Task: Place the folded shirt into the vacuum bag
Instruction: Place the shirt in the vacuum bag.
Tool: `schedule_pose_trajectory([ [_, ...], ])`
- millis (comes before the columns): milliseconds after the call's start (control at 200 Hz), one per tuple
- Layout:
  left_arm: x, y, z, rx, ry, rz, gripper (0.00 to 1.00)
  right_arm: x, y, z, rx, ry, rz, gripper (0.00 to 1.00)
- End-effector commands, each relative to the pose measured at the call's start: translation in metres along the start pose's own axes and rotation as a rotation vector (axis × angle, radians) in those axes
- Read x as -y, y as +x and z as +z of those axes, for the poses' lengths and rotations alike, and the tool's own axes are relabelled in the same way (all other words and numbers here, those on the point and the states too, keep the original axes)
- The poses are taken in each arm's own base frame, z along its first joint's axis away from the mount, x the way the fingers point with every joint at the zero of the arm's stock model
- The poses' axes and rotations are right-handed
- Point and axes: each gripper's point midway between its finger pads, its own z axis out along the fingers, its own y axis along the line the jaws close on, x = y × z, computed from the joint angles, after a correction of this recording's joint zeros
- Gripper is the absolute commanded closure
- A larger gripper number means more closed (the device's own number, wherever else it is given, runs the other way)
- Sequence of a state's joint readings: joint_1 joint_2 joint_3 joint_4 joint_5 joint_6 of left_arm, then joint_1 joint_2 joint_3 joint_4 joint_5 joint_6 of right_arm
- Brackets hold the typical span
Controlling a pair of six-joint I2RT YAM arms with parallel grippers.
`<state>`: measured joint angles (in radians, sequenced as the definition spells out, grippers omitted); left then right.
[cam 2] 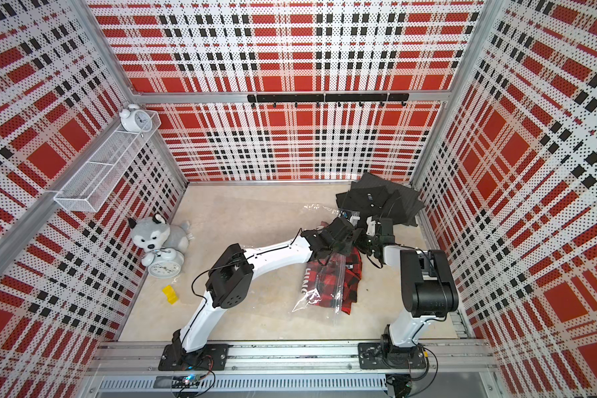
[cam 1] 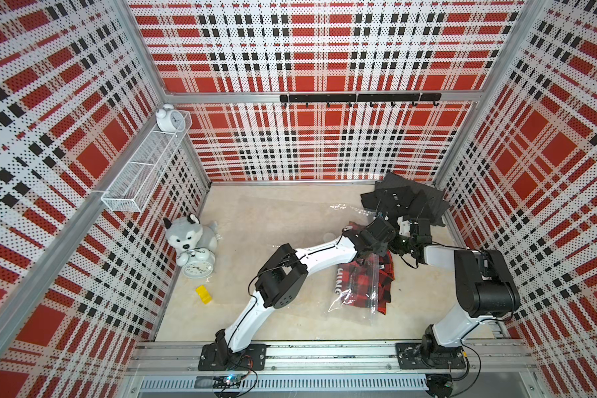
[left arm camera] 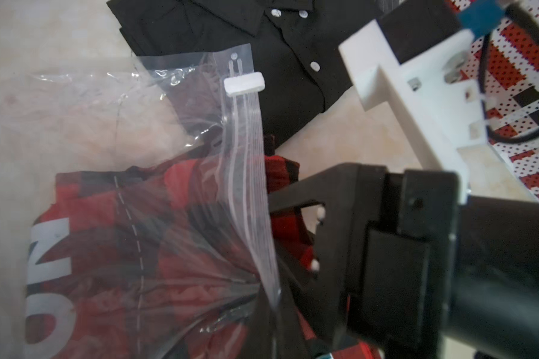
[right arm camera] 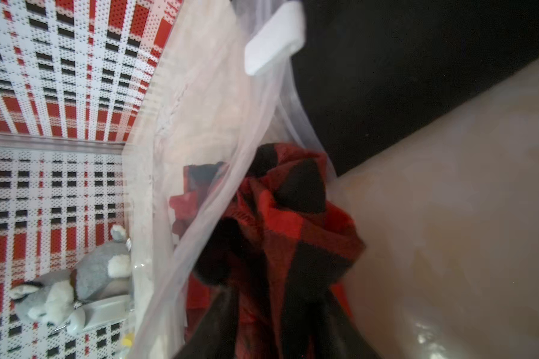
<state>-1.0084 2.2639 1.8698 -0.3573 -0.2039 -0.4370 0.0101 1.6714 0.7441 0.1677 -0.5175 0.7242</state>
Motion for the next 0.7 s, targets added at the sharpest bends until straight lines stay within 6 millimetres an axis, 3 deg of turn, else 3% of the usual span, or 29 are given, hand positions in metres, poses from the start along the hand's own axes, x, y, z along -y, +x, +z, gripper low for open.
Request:
schedule_pose_trajectory([
  [0, 0.012, -0.033, -0.024, 0.091, 0.078, -0.040, 1.00, 0.001, -0.001, -0.017, 0.029, 0.048, -0.027, 0.45],
  [230, 0.016, -0.046, -0.030, 0.116, 0.126, -0.055, 1.00, 0.021, 0.018, -0.061, 0.049, 0.119, -0.041, 0.19],
  [426, 0.020, -0.049, -0.031, 0.111, 0.248, -0.119, 1.00, 0.039, 0.044, -0.082, 0.024, 0.204, -0.048, 0.01],
  [591, 0.018, -0.046, -0.032, 0.105, 0.305, -0.156, 1.00, 0.069, 0.055, -0.090, 0.027, 0.330, -0.016, 0.00],
  [696, 0.017, -0.047, -0.033, 0.114, 0.315, -0.166, 1.00, 0.066, 0.071, -0.077, -0.049, 0.256, 0.006, 0.07],
])
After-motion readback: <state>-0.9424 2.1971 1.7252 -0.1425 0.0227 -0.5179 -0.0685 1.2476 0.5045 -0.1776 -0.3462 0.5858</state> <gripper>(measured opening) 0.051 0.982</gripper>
